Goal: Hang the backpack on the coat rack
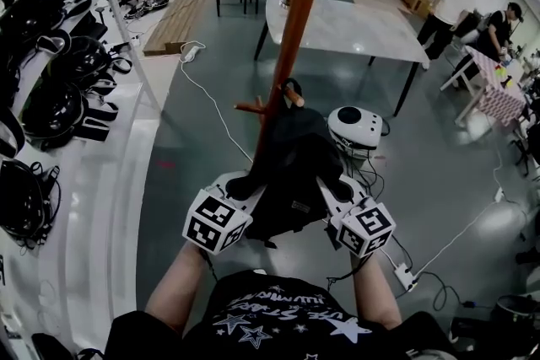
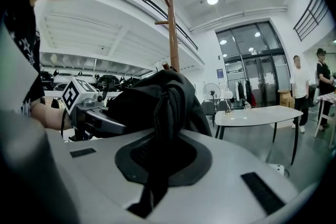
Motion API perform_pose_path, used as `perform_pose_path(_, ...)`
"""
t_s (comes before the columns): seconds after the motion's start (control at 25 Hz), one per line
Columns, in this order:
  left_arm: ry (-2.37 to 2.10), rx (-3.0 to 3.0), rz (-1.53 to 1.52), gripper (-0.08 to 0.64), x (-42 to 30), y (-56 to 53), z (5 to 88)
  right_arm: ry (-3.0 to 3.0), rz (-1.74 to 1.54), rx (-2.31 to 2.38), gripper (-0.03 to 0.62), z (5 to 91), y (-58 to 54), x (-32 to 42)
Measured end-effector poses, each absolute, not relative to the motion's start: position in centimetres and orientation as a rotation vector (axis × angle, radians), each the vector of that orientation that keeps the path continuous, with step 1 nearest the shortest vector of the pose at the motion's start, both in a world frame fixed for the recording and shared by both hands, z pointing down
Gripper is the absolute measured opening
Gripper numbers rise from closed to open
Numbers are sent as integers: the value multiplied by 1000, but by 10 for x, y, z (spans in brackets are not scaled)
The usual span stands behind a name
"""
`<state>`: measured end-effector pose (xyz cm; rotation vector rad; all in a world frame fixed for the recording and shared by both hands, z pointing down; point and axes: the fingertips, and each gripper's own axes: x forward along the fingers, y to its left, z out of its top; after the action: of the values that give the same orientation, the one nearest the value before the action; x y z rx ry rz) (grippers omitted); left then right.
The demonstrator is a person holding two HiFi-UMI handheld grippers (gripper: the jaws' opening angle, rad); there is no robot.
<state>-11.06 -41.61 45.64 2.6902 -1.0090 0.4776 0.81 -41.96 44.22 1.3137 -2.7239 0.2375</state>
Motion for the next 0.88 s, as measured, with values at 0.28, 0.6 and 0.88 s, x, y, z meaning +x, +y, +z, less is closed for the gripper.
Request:
perform_pose_path(0.28,-1026,2642,496,60,-125,-434,476,-2711,292,1283,18,463,-441,-6)
perform_pose_path(0.6,-1028,2617,531,61,-132,-443,495,-2709,346,1266,18,484,-449,-13)
perform_pose_path(0.88,-1109,2608,611,86,-138,-454,519,-2669,369,1284,29,508,-453,-12)
